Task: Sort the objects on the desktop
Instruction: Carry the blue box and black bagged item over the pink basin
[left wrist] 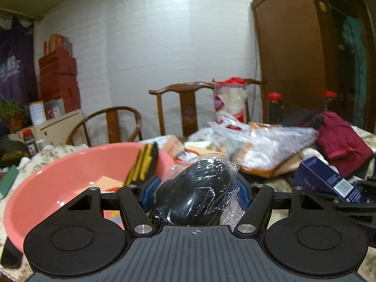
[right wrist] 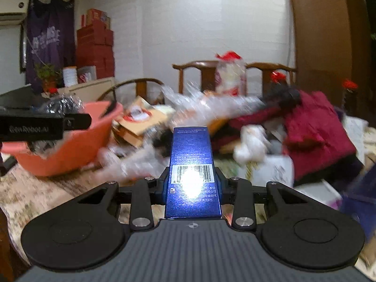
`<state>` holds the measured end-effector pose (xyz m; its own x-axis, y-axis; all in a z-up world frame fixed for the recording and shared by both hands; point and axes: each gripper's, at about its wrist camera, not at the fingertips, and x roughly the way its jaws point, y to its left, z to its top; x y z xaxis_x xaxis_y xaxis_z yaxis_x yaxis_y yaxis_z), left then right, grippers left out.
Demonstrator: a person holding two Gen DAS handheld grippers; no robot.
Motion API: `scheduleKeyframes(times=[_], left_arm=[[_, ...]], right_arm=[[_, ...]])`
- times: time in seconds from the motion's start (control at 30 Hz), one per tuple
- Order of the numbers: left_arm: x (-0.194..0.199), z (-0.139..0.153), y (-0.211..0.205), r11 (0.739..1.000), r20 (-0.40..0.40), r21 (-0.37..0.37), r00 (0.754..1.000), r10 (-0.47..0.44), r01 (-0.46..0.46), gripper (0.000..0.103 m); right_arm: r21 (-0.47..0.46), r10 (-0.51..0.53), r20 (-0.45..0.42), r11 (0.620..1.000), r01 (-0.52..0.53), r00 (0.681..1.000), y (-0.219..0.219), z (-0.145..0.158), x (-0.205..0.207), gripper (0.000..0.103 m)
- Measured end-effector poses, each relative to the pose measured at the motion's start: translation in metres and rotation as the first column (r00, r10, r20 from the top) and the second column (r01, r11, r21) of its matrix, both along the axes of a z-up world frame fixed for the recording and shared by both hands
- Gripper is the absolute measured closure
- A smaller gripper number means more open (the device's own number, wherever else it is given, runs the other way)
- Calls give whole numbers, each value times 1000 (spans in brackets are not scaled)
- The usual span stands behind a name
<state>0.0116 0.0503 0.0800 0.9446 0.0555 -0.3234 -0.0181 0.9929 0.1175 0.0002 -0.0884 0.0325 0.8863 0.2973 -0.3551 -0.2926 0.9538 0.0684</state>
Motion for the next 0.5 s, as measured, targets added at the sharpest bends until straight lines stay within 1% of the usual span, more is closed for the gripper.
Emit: scheduleKeyframes(times=[0.17,0.23,0.37,0.5], left_arm=[[7,14,27,998,27,-10,998,57,-57,36],[10,20,41,996,43,-12,995,87,-87,36],[18,30,71,988,60,-8,986,156,-155,36],[24,31,107,973,57,-10,972,229,-229,36]], right_arm=[[-4,70,60,998,-70,996,34,27,16,64],[7,106,70,994,-107,992,49,37,25,64],[25,180,99,983,-183,979,84,57,43,63],[23,262,113,964,-266,959,126,70,61,63]])
